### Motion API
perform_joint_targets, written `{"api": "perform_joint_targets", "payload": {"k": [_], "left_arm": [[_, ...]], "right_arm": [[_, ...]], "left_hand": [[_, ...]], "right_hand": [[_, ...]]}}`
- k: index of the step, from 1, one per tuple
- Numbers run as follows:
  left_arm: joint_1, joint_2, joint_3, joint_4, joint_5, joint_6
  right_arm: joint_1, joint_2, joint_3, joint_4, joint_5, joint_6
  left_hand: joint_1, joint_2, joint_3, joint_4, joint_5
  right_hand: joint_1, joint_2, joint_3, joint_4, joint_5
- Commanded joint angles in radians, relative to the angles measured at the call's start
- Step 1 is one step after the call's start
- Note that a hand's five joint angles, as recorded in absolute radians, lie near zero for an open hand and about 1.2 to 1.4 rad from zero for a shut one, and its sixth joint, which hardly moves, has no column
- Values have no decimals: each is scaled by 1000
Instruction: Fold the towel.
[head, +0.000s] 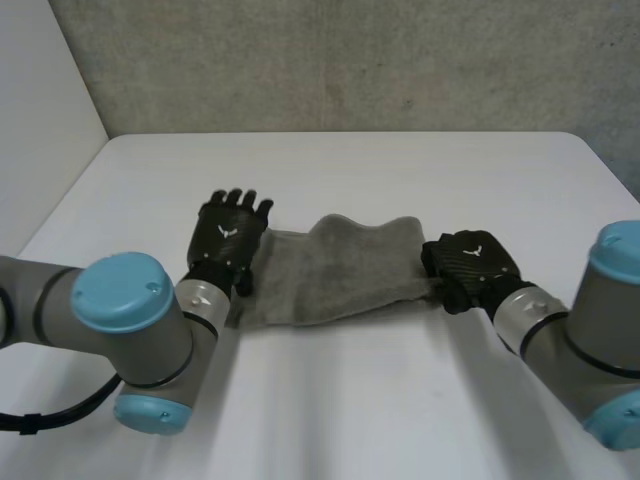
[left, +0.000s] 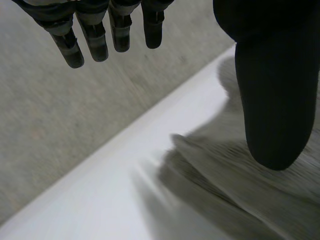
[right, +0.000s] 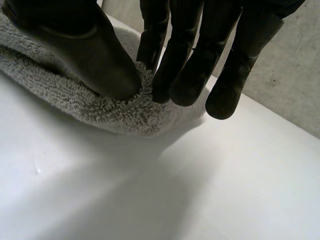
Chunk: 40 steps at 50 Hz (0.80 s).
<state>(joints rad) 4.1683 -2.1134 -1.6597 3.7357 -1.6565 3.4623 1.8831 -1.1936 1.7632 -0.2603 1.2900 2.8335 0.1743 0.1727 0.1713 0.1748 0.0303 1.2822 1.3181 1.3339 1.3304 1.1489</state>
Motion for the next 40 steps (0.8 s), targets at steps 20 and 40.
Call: {"api": "perform_joint_targets", "payload": {"k": [20, 40], "left_arm": [[-10, 280, 5, -27, -29, -21], [15, 277, -21, -23, -63, -141]], "right_arm": [[369, 88, -409, 154, -8, -378], [463, 152, -355, 73, -1, -237]], "left_hand": [[4, 6, 7, 3, -27], [4, 6, 7, 3, -27]], "right_hand": [[114, 78, 62, 66, 73], [-1108, -1144, -1159, -1156, -1149]]}}
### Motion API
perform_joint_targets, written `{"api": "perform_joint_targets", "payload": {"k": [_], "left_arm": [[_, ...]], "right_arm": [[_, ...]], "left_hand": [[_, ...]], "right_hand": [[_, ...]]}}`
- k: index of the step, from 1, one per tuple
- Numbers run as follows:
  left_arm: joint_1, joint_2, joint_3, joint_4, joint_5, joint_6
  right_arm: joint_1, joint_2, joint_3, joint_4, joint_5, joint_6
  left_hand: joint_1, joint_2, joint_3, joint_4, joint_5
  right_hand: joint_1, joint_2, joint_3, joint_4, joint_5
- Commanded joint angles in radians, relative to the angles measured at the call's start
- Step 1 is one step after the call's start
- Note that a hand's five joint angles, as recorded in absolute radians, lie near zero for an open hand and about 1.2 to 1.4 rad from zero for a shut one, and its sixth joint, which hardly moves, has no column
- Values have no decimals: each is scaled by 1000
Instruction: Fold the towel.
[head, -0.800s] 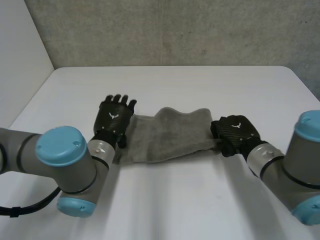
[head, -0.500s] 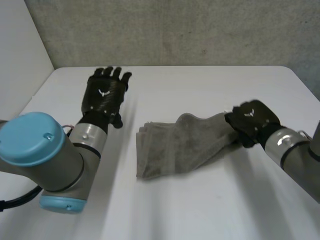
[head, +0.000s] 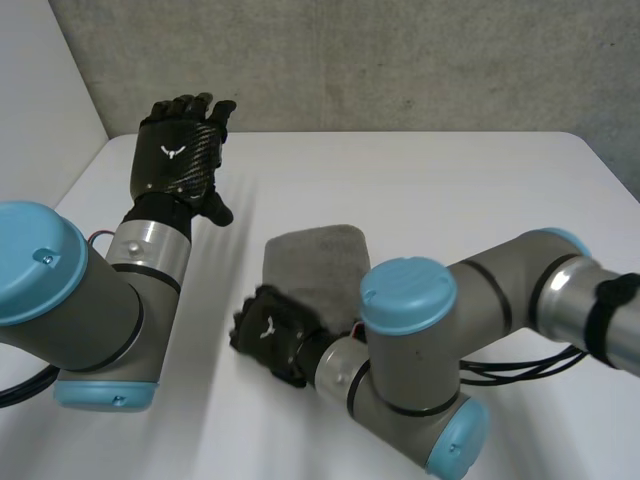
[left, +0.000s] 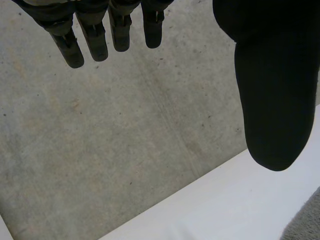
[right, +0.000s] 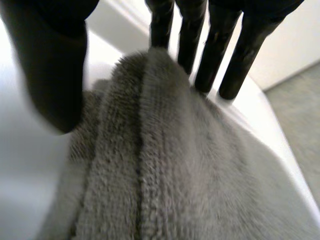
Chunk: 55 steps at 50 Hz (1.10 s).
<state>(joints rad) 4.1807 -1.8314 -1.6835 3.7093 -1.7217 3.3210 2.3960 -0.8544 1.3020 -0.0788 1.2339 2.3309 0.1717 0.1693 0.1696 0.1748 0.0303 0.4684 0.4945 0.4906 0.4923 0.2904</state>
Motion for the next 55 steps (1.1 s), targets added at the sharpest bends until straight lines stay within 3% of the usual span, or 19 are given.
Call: {"api": "perform_joint_targets", "payload": {"k": [1, 6, 13, 16, 18, 26, 32, 35, 37, 43, 45, 48, 50, 55], "left_arm": [[2, -8, 7, 4, 2, -1], [-2, -20, 7, 6, 2, -1], [-24, -83, 1, -2, 7, 2], [-56, -134, 1, -6, 8, 3], [-83, -184, -2, -15, 11, 6], [-94, -337, 11, -46, 11, 11], [-96, -350, 21, -58, 13, 11], [-97, -330, 22, -68, 13, 11], [-99, -290, 24, -75, 14, 11], [-88, -83, 36, -100, 14, 5], [-73, 19, 59, -127, 11, 3], [-60, 69, 73, -160, 11, 3], [-27, 133, 119, -256, 10, 0], [1, 169, 188, -411, 21, -53]], "right_arm": [[-69, -225, 140, -137, 55, 339], [-150, -317, 216, -171, 65, 505], [-281, -339, 247, -141, 71, 634], [-310, -310, 224, -93, 68, 677], [-322, -218, 180, -56, 70, 709], [-316, -52, 97, -12, 73, 726], [-308, -31, 79, -7, 78, 722], [-314, -63, 79, -7, 79, 720], [-327, -168, 89, -9, 81, 720], [-359, -341, 97, -10, 102, 719], [-371, -447, 89, -1, 168, 705], [-377, -500, 83, 17, 214, 685], [-412, -564, 68, 60, 294, 639], [-431, -578, 43, 91, 344, 598]], "left_hand": [[7, 9, 9, 3, -27], [7, 9, 9, 3, -27], [7, 9, 9, 3, -27], [7, 9, 9, 3, -27], [7, 9, 9, 3, -27], [12, 15, 14, 9, -21], [15, 18, 17, 12, -18], [12, 15, 15, 9, -21], [10, 12, 12, 6, -24], [10, 12, 12, 6, -24], [7, 9, 9, 3, -27], [7, 9, 9, 3, -27], [7, 9, 9, 3, -27], [7, 9, 9, 3, -27]], "right_hand": [[-294, -320, -316, -318, -290], [-294, -320, -316, -318, -290], [-294, -320, -316, -318, -290], [-294, -320, -316, -318, -290], [-294, -320, -316, -318, -290], [-294, -320, -316, -318, -290], [-294, -320, -316, -318, -290], [-294, -320, -316, -318, -290], [-294, -320, -316, -318, -290], [-294, -320, -316, -318, -290], [-294, -320, -316, -318, -290], [-294, -320, -316, -318, -290], [-294, -320, -316, -318, -290], [-294, -320, -316, -318, -290]]}}
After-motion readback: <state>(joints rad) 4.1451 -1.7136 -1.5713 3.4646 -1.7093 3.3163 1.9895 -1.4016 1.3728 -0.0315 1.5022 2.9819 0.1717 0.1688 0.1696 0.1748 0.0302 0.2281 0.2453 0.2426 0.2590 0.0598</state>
